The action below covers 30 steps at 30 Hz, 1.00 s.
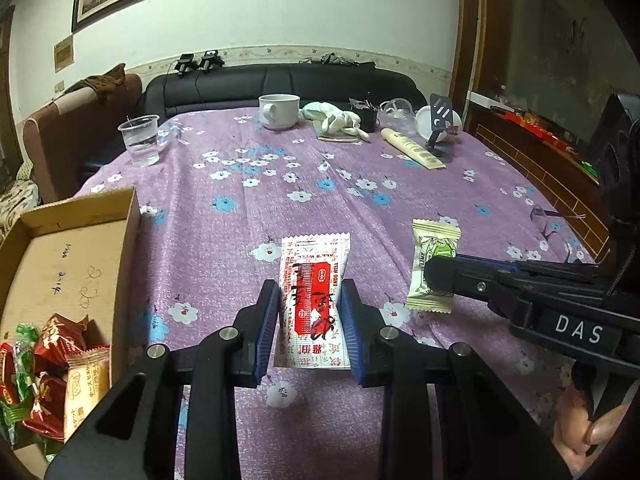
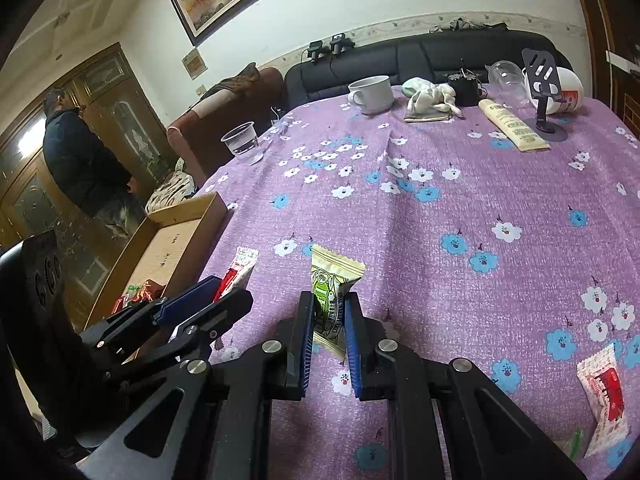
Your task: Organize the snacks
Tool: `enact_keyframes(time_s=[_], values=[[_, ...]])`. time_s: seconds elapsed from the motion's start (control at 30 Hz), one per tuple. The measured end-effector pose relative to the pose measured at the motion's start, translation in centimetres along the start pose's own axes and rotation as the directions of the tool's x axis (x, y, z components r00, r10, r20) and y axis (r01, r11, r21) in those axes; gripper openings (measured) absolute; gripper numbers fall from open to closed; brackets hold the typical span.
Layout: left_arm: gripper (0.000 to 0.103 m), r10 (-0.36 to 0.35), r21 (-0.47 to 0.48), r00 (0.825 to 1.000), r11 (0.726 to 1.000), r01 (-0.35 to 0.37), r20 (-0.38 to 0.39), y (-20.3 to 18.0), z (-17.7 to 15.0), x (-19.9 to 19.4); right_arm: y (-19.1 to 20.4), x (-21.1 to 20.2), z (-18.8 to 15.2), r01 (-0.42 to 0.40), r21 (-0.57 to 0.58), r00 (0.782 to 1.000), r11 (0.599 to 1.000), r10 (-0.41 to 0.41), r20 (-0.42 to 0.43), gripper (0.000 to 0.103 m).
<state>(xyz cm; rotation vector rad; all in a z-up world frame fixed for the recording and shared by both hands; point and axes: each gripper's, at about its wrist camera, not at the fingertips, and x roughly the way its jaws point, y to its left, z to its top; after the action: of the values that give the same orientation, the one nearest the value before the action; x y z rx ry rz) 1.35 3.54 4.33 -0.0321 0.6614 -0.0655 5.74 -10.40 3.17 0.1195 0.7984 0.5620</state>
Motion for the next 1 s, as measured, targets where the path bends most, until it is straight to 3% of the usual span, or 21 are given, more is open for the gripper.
enact_keyframes(time_s=[1.0], values=[[0.029,0.102,0.07,0.991,0.992,-0.109,0.088,-1.4,-0.2,-1.1,0.5,-0.1,-0.1,0.003,-0.022,1.0,1.0,-0.003,0.012,0.015]])
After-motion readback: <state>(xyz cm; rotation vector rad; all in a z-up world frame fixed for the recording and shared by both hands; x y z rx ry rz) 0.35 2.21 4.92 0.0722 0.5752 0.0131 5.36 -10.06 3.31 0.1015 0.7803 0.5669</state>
